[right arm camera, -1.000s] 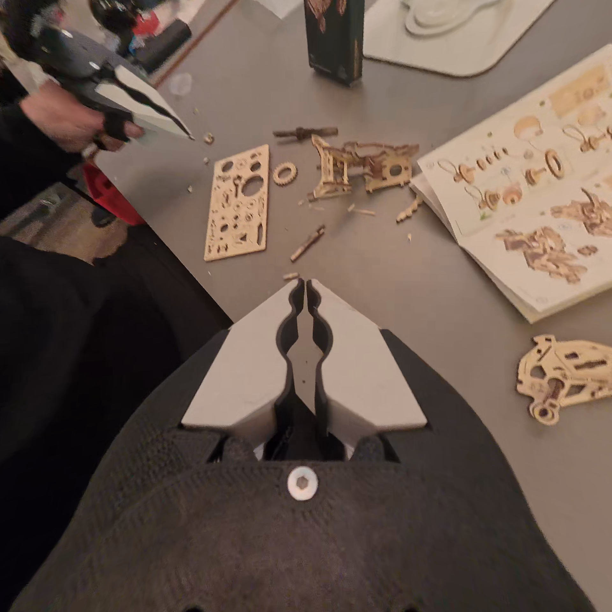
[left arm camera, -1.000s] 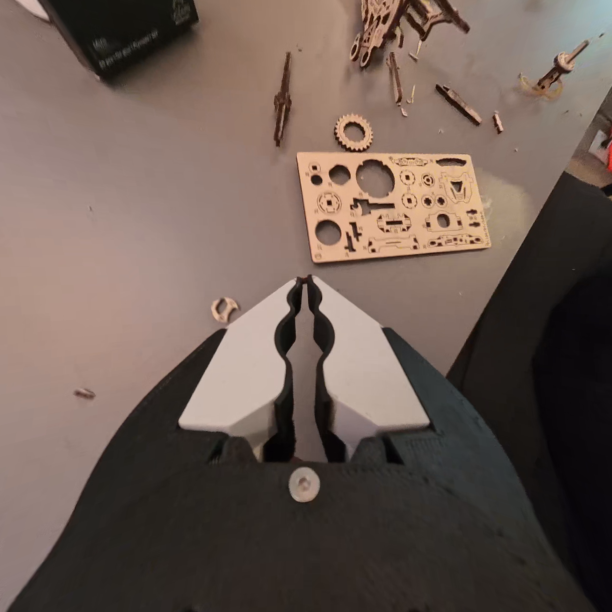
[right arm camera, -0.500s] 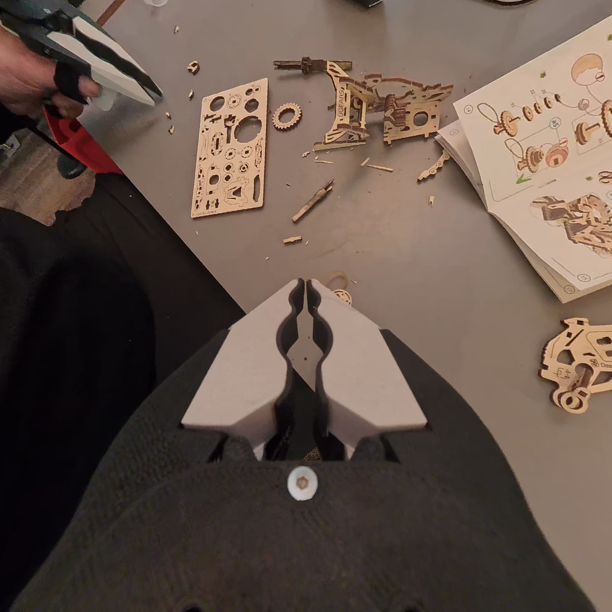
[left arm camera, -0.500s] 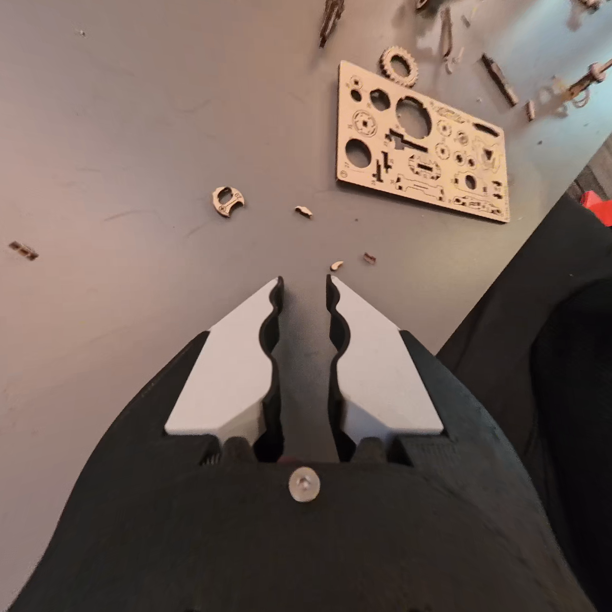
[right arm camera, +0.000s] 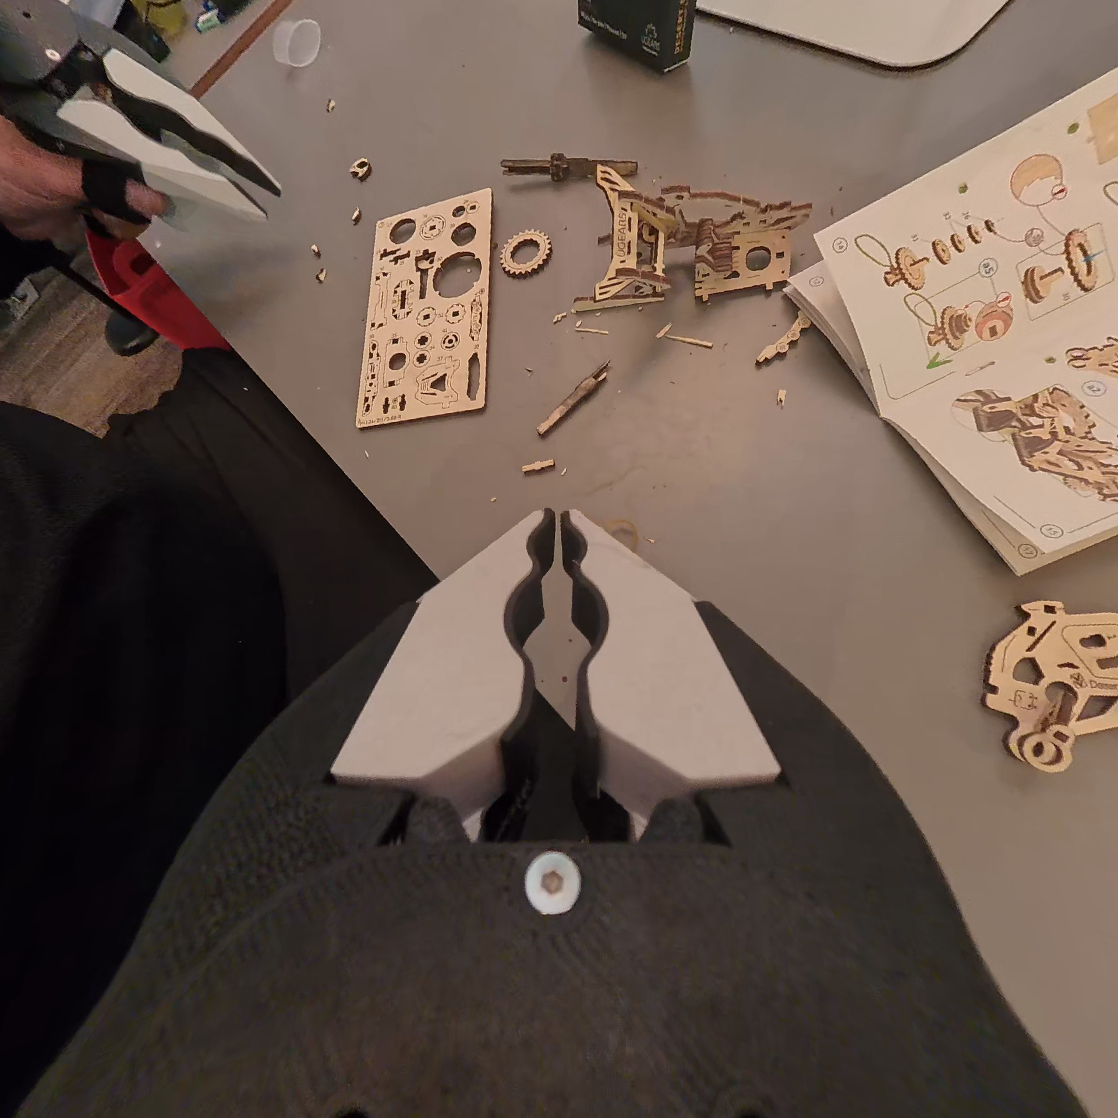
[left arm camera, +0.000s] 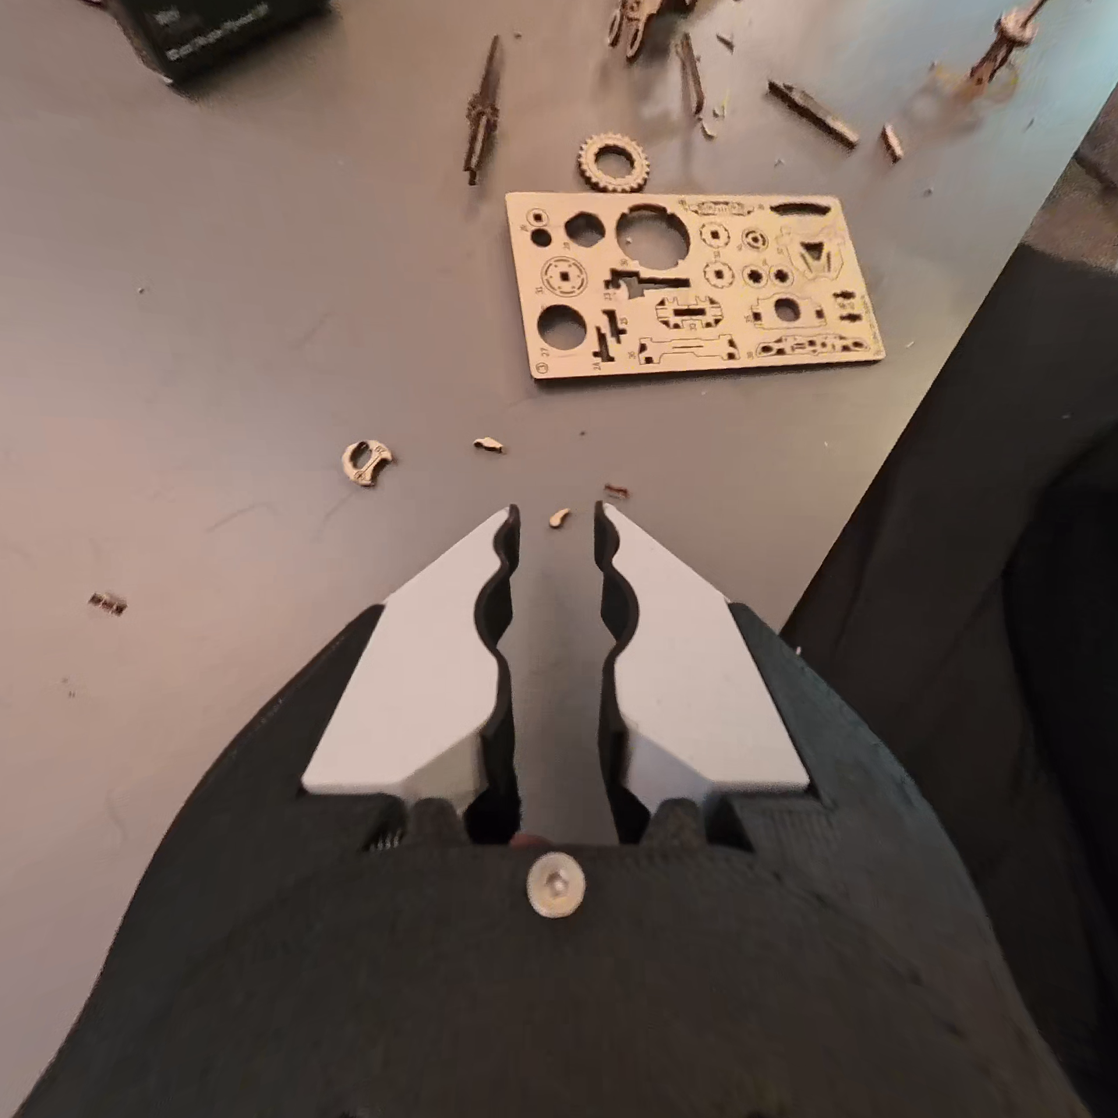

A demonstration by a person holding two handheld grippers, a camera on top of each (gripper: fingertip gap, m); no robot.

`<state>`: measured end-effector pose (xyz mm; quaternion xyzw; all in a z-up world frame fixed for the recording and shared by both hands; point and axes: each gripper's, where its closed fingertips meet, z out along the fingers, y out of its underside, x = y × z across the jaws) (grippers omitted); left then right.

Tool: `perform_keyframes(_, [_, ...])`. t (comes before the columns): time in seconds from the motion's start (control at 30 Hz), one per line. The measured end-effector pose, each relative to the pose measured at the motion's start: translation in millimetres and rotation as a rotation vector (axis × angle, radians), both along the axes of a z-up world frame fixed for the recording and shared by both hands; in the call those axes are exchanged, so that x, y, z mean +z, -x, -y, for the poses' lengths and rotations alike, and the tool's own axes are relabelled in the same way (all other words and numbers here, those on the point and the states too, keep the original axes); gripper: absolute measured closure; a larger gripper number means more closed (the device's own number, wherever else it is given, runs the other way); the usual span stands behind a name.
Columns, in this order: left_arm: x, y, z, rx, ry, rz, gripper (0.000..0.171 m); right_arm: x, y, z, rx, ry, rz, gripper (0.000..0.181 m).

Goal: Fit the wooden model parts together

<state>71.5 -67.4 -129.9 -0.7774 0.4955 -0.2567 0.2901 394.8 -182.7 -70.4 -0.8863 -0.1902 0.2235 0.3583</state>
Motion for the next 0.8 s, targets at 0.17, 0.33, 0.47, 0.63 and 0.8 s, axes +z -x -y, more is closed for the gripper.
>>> perform_keyframes(0.17, [-9.0,-21.2,9.7,-0.002,0.016,0.026,0.15,-1.3,3.6,-0.3,0.005,0.001,-0.003,0.181])
perform_keyframes(0.33, [-16.9,-24.1,4.4,0.042,-0.053,-0.005,0.138,1.2,4.7,-1.2,0.003,-0.009,-0.014,0.181])
perform_keyframes(0.47, [-24.1,-22.1,1.1,0.081,-0.044,-0.021,0.129,-0.6,6.2,-1.8,0.008,-0.006,-0.023,0.181])
perform_keyframes(0.63, [-30.2,-16.5,-1.3,0.101,-0.039,-0.042,0.128,-2.4,7.2,-1.5,0.015,-0.001,-0.03,0.181])
perform_keyframes(0.8, [-31.0,-12.3,-2.5,0.104,-0.053,-0.061,0.13,-2.0,6.2,-1.7,0.013,-0.002,-0.041,0.181])
